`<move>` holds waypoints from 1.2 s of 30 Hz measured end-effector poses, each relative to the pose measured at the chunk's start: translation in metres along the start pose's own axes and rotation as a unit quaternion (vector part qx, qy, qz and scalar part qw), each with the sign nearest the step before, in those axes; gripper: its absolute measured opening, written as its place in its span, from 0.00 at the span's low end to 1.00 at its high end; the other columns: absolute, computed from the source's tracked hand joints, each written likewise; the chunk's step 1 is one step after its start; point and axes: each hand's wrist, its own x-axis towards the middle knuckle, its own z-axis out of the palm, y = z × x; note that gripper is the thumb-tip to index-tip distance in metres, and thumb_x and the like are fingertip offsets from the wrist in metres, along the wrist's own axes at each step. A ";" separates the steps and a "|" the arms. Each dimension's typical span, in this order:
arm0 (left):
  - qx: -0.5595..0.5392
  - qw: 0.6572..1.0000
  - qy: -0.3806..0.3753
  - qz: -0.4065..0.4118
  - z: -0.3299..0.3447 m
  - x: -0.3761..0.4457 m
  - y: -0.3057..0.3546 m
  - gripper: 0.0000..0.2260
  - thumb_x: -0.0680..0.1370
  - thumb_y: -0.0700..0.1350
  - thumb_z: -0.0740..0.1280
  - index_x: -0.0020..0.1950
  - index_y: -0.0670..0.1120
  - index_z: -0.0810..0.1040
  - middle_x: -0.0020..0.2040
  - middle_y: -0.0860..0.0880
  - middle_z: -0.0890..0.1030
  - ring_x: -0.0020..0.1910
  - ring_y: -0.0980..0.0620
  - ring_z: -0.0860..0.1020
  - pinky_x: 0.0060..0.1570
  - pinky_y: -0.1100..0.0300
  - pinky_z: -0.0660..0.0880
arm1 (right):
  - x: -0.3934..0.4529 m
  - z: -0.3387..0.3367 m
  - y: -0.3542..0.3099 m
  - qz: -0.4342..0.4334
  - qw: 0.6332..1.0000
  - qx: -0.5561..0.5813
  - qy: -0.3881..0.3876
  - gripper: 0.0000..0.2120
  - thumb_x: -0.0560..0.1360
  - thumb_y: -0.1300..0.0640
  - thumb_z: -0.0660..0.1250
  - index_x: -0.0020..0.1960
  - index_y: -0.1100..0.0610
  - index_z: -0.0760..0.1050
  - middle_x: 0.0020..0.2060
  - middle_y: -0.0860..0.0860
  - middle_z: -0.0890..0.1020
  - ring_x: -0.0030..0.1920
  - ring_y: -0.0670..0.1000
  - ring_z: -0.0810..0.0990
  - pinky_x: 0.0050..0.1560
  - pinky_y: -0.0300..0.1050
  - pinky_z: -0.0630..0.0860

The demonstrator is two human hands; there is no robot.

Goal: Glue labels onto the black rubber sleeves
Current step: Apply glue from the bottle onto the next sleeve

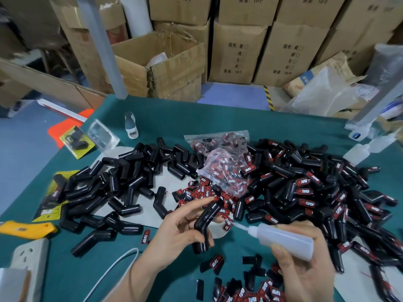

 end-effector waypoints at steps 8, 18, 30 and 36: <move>-0.003 1.000 0.001 -0.008 0.000 -0.001 0.000 0.36 0.66 0.35 0.70 0.73 0.57 0.78 0.62 0.40 0.84 0.41 0.44 0.86 0.47 0.53 0.83 | 0.002 0.000 0.002 -0.023 1.000 0.000 0.000 0.13 0.70 0.50 0.72 0.54 0.41 0.80 0.46 0.44 0.81 0.47 0.46 0.81 0.45 0.35 0.78; -0.002 1.000 0.002 -0.003 0.000 0.001 -0.001 0.36 0.66 0.35 0.69 0.73 0.57 0.78 0.62 0.39 0.85 0.40 0.43 0.86 0.46 0.53 0.83 | 0.004 -0.002 0.004 -0.039 0.999 -0.003 -0.008 0.13 0.70 0.51 0.71 0.55 0.41 0.79 0.46 0.44 0.82 0.46 0.45 0.80 0.45 0.32 0.76; 0.004 1.000 0.000 -0.003 0.000 0.000 0.000 0.36 0.67 0.35 0.69 0.74 0.55 0.77 0.62 0.38 0.84 0.41 0.43 0.86 0.46 0.52 0.83 | 0.004 0.000 0.006 -0.034 0.999 0.018 0.010 0.13 0.70 0.51 0.72 0.54 0.42 0.80 0.45 0.45 0.82 0.47 0.46 0.80 0.47 0.33 0.77; -0.001 1.000 -0.002 -0.012 -0.001 -0.001 0.000 0.36 0.67 0.35 0.69 0.74 0.56 0.77 0.62 0.38 0.84 0.41 0.43 0.85 0.46 0.52 0.82 | 0.004 -0.001 0.008 -0.037 0.999 0.011 0.009 0.13 0.69 0.51 0.72 0.53 0.42 0.80 0.45 0.45 0.81 0.47 0.46 0.80 0.46 0.36 0.78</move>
